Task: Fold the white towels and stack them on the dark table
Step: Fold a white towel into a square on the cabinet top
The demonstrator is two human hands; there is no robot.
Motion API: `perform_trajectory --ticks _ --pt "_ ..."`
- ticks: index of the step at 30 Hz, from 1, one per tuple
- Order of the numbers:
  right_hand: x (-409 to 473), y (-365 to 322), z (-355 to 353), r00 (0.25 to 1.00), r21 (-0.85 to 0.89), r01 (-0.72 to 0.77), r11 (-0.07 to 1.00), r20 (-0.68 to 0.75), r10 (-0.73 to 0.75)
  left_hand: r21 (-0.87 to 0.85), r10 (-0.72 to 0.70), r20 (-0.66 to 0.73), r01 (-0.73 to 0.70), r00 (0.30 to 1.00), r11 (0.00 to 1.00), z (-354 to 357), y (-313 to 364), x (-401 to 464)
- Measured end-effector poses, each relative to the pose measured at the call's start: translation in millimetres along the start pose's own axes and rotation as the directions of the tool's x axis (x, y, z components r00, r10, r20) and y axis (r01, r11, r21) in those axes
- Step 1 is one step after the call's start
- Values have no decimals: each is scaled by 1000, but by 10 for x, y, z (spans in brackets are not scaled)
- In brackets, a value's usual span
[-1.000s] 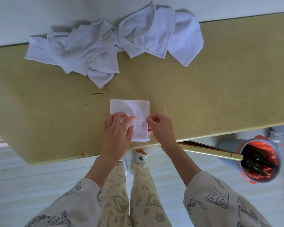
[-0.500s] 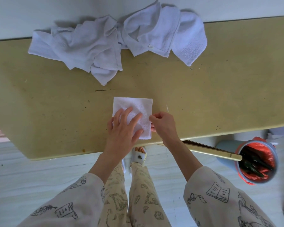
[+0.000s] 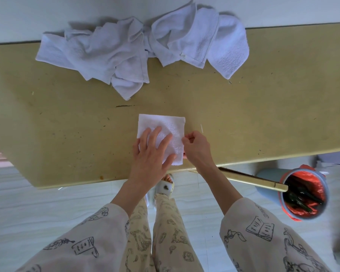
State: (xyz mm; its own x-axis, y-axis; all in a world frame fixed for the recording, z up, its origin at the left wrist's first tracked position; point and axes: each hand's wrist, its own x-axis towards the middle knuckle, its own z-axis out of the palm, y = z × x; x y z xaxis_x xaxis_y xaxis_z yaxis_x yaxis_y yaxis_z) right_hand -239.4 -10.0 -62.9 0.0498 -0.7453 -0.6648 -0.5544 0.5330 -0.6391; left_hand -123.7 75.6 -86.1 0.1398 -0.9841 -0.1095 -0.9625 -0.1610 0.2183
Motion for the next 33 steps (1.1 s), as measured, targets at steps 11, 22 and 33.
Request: perform_trajectory --ticks 11,22,33 --pt "-38 -28 -69 998 72 -50 996 46 47 57 7 3 -7 1000 998 85 27 -65" --pt "-326 158 -47 906 -301 288 909 -223 -361 19 -35 45 34 998 999 136 90 -90" --pt "-16 193 418 667 -775 487 404 32 -744 -53 13 -146 -21 989 998 -184 -211 88"
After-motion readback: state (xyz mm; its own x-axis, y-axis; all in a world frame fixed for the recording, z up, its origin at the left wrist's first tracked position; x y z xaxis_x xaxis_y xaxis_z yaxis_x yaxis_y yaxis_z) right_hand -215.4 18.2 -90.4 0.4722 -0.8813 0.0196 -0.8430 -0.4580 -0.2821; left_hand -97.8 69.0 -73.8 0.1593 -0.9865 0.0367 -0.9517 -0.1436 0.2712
